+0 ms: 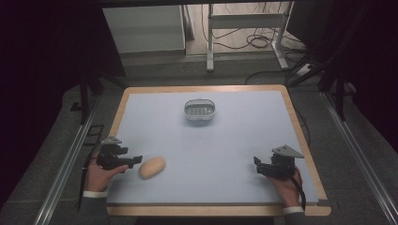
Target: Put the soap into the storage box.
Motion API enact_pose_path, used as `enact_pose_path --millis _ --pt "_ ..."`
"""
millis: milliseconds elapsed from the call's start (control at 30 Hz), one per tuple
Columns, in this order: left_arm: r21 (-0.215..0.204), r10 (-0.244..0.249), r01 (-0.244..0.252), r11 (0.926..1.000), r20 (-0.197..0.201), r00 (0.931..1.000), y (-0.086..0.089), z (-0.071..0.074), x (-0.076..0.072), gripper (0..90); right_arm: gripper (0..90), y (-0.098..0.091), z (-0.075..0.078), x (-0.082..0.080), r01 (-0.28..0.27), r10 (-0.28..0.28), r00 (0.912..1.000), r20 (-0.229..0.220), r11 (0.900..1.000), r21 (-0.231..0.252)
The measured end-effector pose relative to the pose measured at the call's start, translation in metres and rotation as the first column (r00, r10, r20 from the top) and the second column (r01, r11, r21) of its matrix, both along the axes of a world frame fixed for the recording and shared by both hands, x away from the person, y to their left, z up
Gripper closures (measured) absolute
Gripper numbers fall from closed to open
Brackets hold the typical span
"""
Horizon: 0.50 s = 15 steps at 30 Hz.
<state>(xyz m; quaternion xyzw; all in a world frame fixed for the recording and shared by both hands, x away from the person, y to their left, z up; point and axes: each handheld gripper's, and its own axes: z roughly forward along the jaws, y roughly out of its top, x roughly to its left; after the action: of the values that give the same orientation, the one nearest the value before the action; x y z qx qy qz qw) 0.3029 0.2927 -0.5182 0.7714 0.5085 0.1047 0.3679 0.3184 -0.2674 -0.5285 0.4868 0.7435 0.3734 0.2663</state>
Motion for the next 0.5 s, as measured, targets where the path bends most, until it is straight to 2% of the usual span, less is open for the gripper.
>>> enact_pose_path --millis 200,400,500 --pt "0.004 0.001 -0.001 1.0 0.012 0.9999 0.0013 0.002 -0.004 18.8 9.9 -0.0001 -0.0002 0.0005 -0.009 0.009 0.9999 -0.006 1.0 0.001" --pt "0.006 -0.002 0.002 1.0 0.017 0.9998 0.0005 0.0049 -0.0051 18.9 9.8 -0.0009 0.0001 -0.0016 0.018 -0.018 0.9997 0.015 0.9998 0.0" --pt "0.019 0.002 -0.002 0.9998 0.015 0.9999 -0.0014 0.0036 -0.0023 18.9 9.8 -0.0024 0.0002 -0.0016 0.028 -0.028 0.9995 0.015 0.9995 0.015"
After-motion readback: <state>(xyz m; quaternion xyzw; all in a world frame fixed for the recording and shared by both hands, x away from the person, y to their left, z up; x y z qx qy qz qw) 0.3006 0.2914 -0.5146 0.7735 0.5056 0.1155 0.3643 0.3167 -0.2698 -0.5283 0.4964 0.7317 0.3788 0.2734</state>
